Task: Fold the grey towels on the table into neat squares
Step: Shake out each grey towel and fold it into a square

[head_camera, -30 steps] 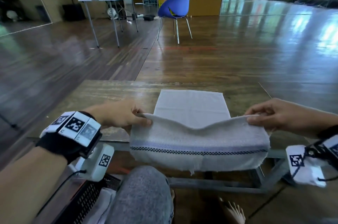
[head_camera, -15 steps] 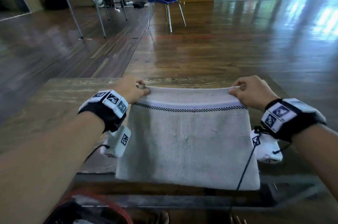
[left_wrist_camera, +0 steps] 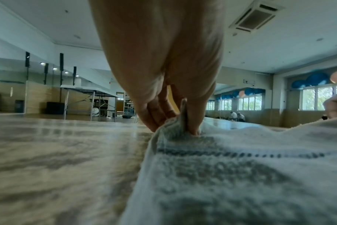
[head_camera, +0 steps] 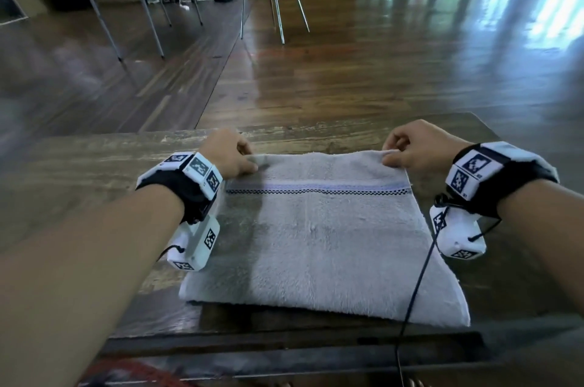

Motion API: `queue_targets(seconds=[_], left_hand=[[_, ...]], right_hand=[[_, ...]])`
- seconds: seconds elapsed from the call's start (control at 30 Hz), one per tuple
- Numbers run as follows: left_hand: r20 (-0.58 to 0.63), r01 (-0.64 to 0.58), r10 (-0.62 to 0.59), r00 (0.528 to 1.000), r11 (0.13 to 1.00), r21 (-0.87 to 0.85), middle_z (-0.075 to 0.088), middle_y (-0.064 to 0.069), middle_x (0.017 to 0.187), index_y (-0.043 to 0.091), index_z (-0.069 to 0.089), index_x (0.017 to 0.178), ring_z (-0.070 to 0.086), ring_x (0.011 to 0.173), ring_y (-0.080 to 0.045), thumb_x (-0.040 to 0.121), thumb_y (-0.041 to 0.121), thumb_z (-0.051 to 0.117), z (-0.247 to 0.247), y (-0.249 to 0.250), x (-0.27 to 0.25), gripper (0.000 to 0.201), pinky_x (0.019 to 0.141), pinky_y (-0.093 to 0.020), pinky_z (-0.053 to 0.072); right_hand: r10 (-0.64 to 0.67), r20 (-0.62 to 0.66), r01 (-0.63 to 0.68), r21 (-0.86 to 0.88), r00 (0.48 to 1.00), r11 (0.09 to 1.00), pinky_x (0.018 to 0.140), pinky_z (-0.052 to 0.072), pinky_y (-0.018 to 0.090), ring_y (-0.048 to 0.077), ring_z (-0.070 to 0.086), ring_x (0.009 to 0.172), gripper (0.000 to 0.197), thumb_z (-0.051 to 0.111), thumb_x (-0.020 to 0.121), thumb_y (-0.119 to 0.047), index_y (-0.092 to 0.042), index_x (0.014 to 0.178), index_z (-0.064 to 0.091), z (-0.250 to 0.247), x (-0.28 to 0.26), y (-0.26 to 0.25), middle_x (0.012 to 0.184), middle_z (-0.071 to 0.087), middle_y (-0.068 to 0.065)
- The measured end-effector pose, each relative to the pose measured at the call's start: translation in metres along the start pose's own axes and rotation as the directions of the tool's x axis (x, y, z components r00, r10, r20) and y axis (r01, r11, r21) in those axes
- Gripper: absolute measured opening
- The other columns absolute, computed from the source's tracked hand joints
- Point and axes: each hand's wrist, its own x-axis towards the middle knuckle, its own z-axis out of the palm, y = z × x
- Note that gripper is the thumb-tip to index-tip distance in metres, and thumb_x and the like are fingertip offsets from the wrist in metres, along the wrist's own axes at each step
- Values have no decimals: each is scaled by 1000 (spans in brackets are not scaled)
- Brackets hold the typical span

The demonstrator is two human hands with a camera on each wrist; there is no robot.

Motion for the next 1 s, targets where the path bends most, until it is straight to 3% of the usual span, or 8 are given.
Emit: queue_targets(seconds=[0.23, 0.37, 0.43, 0.6, 0.73, 0.8, 0.93, 1.0], left_hand=[[74, 8, -4, 997, 999, -51, 63, 5, 61, 11, 78, 77, 52, 55, -9, 74, 23, 86, -37, 3, -31, 14, 53, -22, 39], [33, -7, 10, 999, 996, -88, 72, 0, 72, 15, 81, 91, 56, 65, -14, 82, 23, 80, -72, 2, -60, 12, 61, -25, 44], [11, -20, 22, 1000, 995, -103, 75, 1, 78, 17, 81, 96, 62, 69, -14, 83, 22, 79, -84, 1, -65, 14, 66, -26, 49], [-158, -135, 107, 982, 975, -179, 77, 3, 80, 19, 81, 90, 70, 79, -12, 78, 19, 83, -135, 22, -110, 11, 74, -26, 53], [-320, -228, 174, 931, 964, -139, 76, -9, 89, 6, 76, 99, 72, 76, -21, 79, 11, 81, -171, 49, -130, 20, 74, -28, 60], [-440, -242, 218, 871, 970, 0, 76, -12, 94, 5, 77, 103, 70, 79, -23, 85, 12, 75, -191, 67, -129, 19, 82, -27, 55], [-654, -240, 201, 730, 970, 30, 76, -13, 97, 7, 77, 104, 65, 81, -20, 92, 14, 65, -228, 99, -132, 19, 78, -21, 46], [-742, -280, 195, 642, 960, 10, 76, -10, 98, 8, 77, 102, 67, 85, -17, 90, 18, 66, -237, 106, -142, 20, 79, -18, 46]], right_hand=[[-83, -71, 88, 65, 994, 994, 77, 51, 31, 15, 63, 71, 15, 83, 79, -9, -24, 77, 79, -36, -38, -23, 74, 73, 1], [-102, -171, 120, 103, 980, 987, 71, 54, 34, 11, 62, 62, 19, 81, 82, -9, -27, 79, 80, -56, -79, -34, 71, 75, -3], [-126, -175, 149, 125, 976, 981, 70, 53, 28, 3, 64, 59, 19, 77, 85, -9, -28, 84, 79, -62, -89, -35, 69, 75, -7], [-162, -268, 196, 106, 950, 975, 79, 58, 36, 15, 69, 76, 17, 76, 85, -5, -19, 93, 80, -98, -131, -66, 83, 76, -1], [-201, -361, 195, -55, 911, 979, 88, 52, 33, 19, 66, 88, 21, 75, 87, -8, -10, 108, 77, -135, -143, -96, 96, 74, 4], [-240, -453, 199, -137, 859, 970, 89, 48, 30, 23, 67, 89, 16, 69, 91, -8, -6, 105, 77, -155, -144, -117, 98, 76, 11], [-204, -774, 240, -69, 599, 968, 83, 47, 25, 22, 64, 86, 20, 60, 94, -7, 0, 105, 75, -186, -147, -146, 97, 74, 17], [-196, -824, 290, -40, 531, 956, 79, 46, 25, 18, 61, 85, 19, 59, 95, -10, -1, 105, 72, -191, -152, -150, 95, 69, 10]])
